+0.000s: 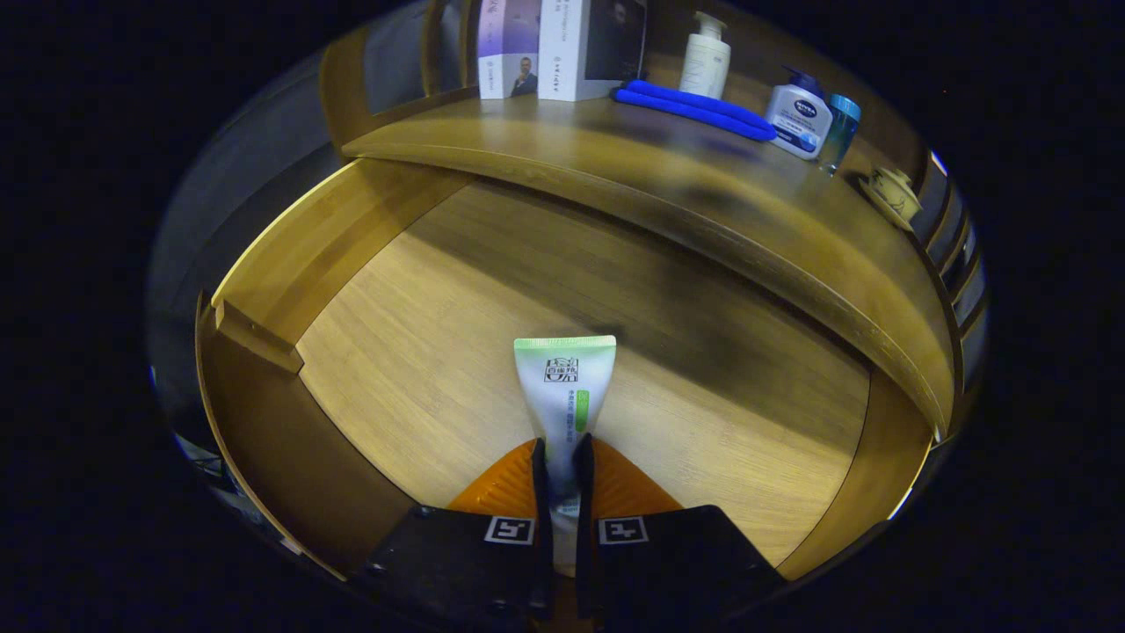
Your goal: Pull open the drawer, take out the items inside it, and place them on the countertop above the cabinet.
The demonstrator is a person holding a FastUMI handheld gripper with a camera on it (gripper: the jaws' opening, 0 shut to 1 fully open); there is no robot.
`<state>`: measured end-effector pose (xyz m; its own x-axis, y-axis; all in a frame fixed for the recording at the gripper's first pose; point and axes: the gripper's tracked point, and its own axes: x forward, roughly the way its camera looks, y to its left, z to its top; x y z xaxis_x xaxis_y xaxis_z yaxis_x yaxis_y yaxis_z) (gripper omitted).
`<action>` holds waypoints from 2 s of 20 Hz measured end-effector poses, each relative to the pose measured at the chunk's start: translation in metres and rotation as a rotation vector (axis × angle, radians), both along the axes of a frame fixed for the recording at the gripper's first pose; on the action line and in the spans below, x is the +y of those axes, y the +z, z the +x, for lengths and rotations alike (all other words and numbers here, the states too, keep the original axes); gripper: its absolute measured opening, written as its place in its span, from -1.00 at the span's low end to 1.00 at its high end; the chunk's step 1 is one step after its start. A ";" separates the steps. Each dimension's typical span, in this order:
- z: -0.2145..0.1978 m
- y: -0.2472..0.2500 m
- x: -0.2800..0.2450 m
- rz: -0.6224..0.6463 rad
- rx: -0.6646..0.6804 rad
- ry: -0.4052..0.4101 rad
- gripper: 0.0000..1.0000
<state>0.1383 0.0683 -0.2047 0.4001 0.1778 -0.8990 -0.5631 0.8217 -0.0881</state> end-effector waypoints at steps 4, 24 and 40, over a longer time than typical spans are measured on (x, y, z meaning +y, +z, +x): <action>0.002 0.014 -0.001 0.023 -0.047 0.013 -0.76; 0.012 0.115 0.019 0.118 -0.272 0.109 -0.76; 0.138 0.140 0.005 0.269 -0.379 -0.261 -0.64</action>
